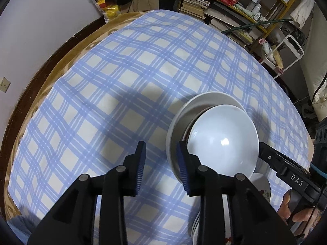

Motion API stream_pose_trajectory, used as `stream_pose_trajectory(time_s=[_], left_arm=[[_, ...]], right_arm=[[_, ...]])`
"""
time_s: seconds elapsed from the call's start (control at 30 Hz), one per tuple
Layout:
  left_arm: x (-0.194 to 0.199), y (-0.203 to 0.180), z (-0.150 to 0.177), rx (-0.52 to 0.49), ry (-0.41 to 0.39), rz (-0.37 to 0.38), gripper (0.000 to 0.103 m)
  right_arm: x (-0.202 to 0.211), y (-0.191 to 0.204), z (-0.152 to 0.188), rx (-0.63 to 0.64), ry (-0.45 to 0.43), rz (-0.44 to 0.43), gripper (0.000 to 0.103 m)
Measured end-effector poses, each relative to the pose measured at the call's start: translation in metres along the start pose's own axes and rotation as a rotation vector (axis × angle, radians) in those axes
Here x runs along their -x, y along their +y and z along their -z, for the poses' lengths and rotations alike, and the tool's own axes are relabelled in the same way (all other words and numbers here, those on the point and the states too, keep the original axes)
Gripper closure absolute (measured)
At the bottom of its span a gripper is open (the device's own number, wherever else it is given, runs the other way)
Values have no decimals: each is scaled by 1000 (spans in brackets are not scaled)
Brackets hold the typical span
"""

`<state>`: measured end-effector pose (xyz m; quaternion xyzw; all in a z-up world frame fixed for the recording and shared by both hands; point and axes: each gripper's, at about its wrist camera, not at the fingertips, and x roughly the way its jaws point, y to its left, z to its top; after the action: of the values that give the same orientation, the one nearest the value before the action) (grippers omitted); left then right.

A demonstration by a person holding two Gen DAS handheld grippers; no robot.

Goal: Organize plates and bowls
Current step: 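Close the left gripper on the stack rim while the right gripper grips its opposite rim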

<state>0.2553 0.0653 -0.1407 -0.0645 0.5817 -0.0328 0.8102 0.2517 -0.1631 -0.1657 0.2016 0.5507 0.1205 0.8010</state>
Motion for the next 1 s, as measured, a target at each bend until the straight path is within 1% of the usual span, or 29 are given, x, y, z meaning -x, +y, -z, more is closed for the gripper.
stream_pose_trajectory(time_s=[0.1,0.17,0.23,0.43,0.53,0.6,0.67,0.73,0.8,0.87,1.0], left_arm=[[0,1,0,3,-3,-7,70],[-2,2,-1,0,-1,-32,70],[-4,3,-1,-4,5,-38,70],[-7,3,-5,-4,8,-22,70],[-10,6,-8,12,18,-16,70],[-12,9,-9,32,27,5,70],[-13,10,-9,40,30,11,70],[-13,10,-9,28,28,4,71],[-12,12,-9,25,25,19,72],[-12,12,-9,18,23,14,72],[-12,7,-8,16,20,-21,72]], right_arm=[[-3,0,-1,-2,0,12,50],[-3,1,-2,0,-4,18,50],[-4,1,-3,0,-3,19,50],[-5,0,-6,-2,3,33,50],[-6,2,-9,4,11,52,50],[-7,3,-10,12,13,67,50],[-7,5,-10,21,15,76,50],[-7,5,-11,23,18,79,50],[-6,4,-11,20,22,79,50],[-6,4,-10,22,23,85,50],[-6,5,-10,23,21,90,50]])
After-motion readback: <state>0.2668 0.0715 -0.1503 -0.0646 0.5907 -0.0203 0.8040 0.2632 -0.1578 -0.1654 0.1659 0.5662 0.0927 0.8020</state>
